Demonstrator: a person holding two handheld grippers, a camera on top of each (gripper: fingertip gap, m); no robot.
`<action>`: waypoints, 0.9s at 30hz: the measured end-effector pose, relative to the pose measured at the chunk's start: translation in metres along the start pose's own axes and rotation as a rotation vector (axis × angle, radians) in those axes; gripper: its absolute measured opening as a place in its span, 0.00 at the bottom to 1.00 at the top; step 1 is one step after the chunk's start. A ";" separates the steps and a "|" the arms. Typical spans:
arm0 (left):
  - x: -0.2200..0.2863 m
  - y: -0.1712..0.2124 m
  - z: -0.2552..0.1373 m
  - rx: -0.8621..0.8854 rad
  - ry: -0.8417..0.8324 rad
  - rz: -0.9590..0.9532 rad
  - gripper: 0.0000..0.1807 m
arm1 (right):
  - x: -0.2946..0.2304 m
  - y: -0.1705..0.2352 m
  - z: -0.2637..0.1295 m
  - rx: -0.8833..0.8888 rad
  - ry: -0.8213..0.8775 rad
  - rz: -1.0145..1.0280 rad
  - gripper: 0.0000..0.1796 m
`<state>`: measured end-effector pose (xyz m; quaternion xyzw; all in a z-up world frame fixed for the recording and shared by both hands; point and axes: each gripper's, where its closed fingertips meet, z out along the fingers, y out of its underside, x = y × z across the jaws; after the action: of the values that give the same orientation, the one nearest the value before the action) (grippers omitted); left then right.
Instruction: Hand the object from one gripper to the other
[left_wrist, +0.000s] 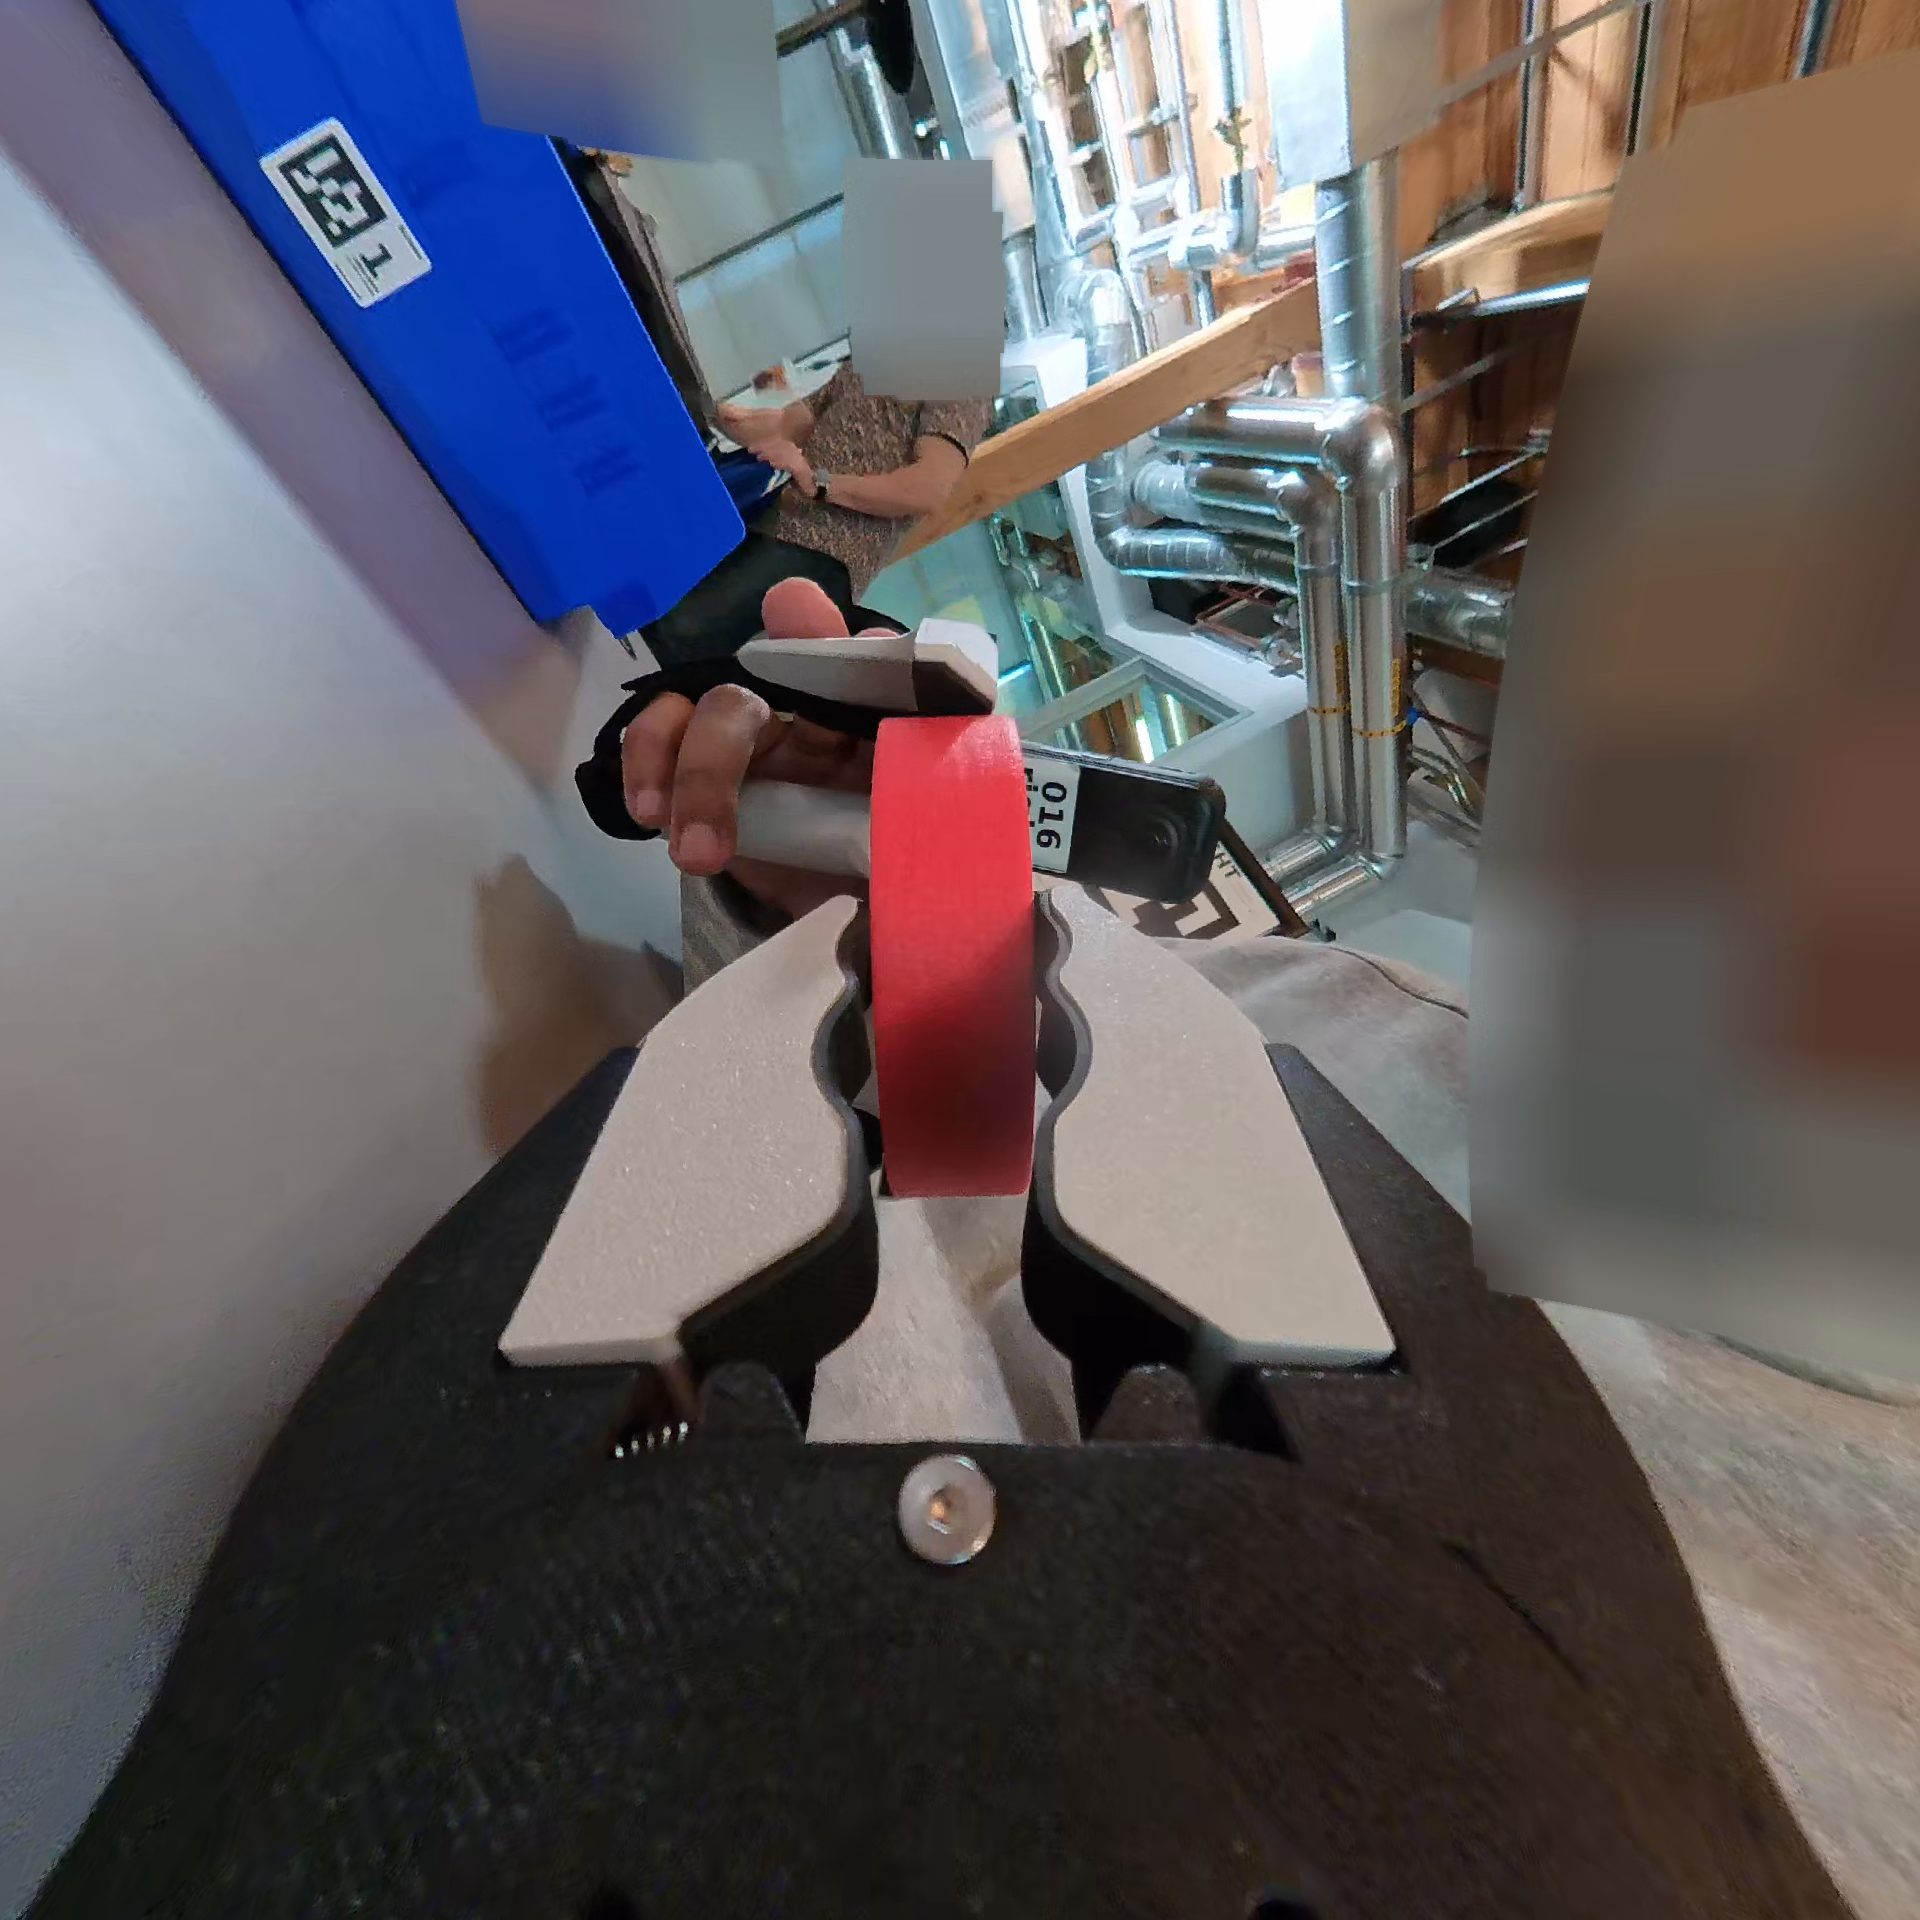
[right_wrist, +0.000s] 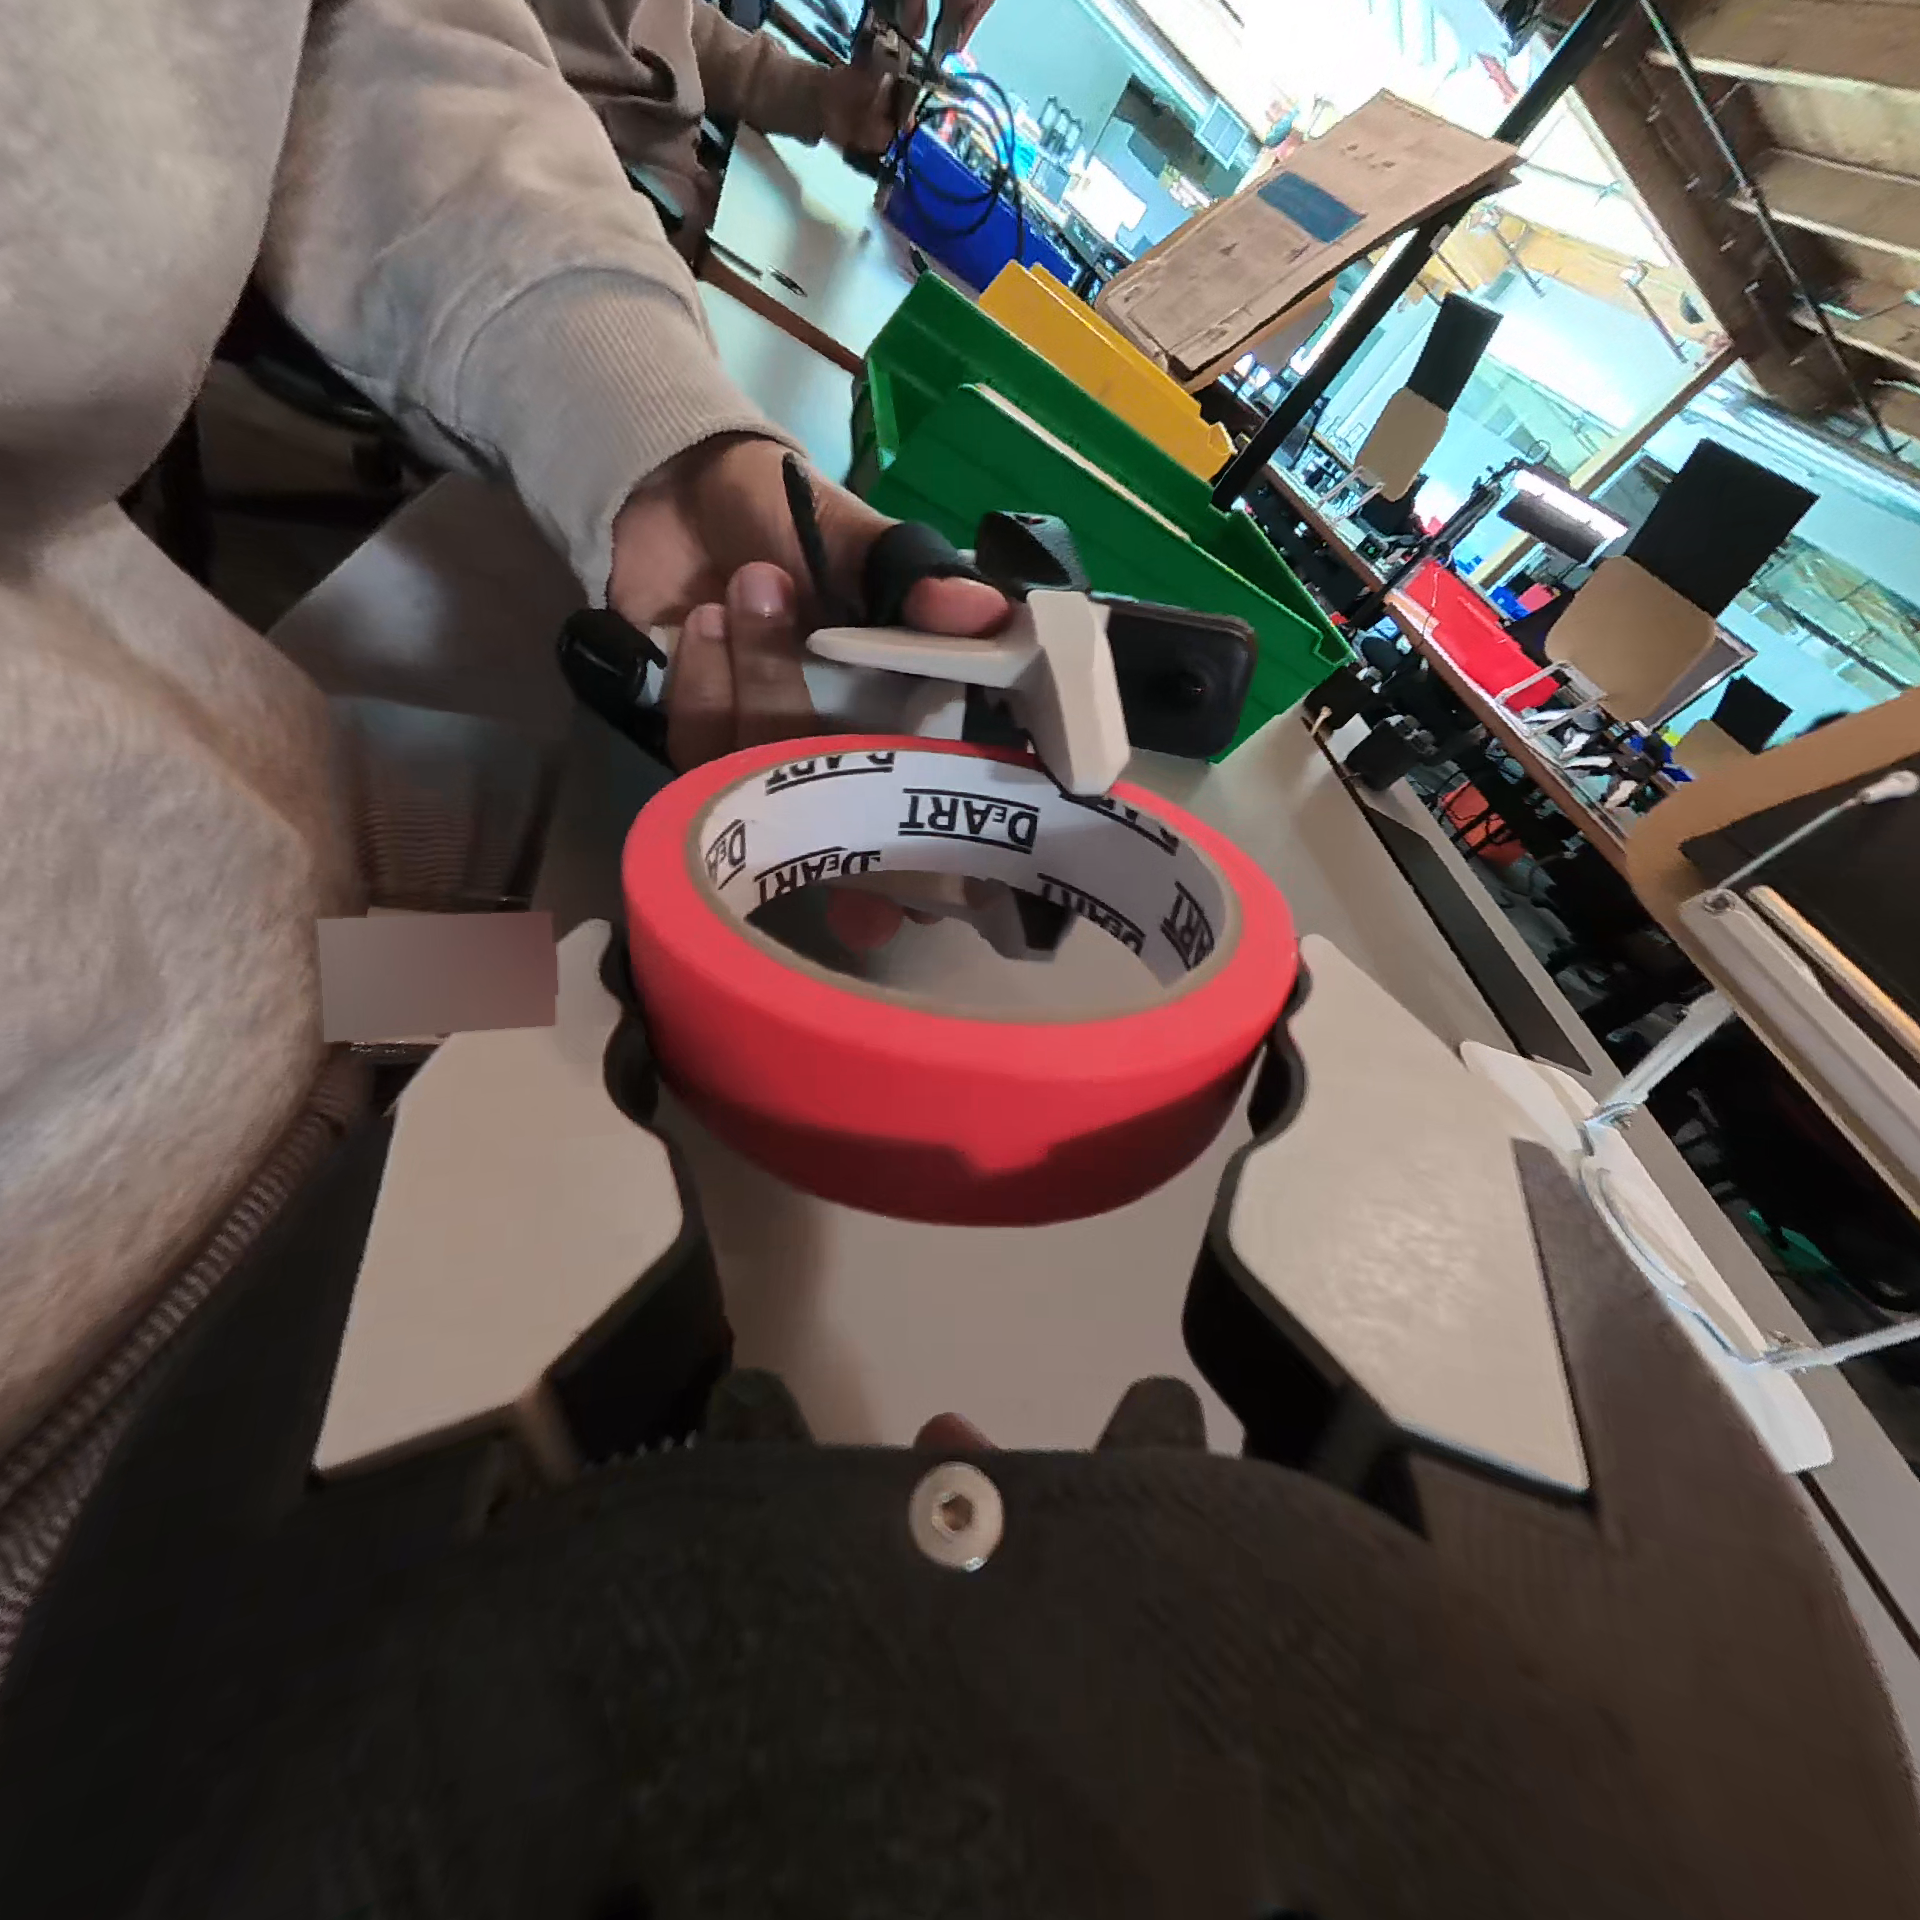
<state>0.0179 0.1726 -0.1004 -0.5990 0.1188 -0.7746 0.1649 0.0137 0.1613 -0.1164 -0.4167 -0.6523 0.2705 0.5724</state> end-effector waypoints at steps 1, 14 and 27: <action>0.001 0.001 0.001 -0.003 0.001 0.006 0.16 | -0.001 -0.001 0.000 0.001 0.001 -0.007 0.65; -0.015 -0.012 -0.004 0.056 -0.183 0.143 0.45 | 0.015 0.006 -0.001 -0.113 0.084 0.006 0.63; -0.053 -0.015 -0.008 -0.082 -0.821 0.753 0.78 | 0.027 0.069 0.004 -0.789 0.277 -0.224 0.64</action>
<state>0.0206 0.2079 -0.1440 -0.7735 0.2806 -0.3601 0.4397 0.0258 0.2199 -0.1606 -0.5624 -0.6639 -0.1220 0.4774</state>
